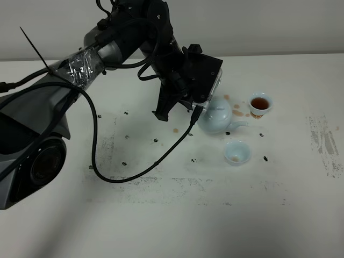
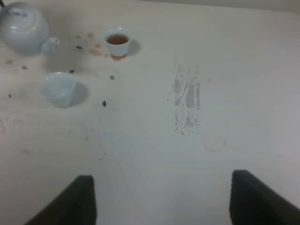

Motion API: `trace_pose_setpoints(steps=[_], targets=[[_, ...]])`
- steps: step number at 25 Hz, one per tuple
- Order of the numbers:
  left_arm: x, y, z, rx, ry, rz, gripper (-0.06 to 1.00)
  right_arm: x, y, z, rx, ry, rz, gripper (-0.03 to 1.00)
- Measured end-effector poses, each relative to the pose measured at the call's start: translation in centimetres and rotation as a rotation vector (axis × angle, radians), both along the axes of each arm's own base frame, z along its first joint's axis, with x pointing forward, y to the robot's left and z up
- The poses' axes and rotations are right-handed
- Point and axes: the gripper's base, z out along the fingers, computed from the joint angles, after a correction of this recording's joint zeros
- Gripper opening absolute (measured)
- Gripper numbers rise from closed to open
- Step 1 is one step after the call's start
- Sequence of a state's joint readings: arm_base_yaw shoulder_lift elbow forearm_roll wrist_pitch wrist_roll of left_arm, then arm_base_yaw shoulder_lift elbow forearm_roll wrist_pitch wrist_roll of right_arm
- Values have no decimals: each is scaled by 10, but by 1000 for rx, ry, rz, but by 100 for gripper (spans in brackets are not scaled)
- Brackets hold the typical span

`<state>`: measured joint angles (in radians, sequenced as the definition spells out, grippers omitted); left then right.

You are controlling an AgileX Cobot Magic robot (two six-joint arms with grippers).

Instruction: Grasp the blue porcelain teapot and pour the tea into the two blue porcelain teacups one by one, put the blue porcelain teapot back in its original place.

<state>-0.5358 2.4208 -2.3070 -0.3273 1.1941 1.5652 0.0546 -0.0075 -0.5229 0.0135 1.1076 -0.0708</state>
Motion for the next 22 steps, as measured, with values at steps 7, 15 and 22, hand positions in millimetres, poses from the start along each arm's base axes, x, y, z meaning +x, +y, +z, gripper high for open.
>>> trace_pose_setpoints(steps=[7,15,22], targets=[[-4,-6,-1,19,-4,2,0,0,0,0,0,0,0,58],[-4,-5,1,45,-19,11,0,0,0,0,0,0,0,58],[-10,-7,7,-7,19,24,0,0,0,0,0,0,0,58]])
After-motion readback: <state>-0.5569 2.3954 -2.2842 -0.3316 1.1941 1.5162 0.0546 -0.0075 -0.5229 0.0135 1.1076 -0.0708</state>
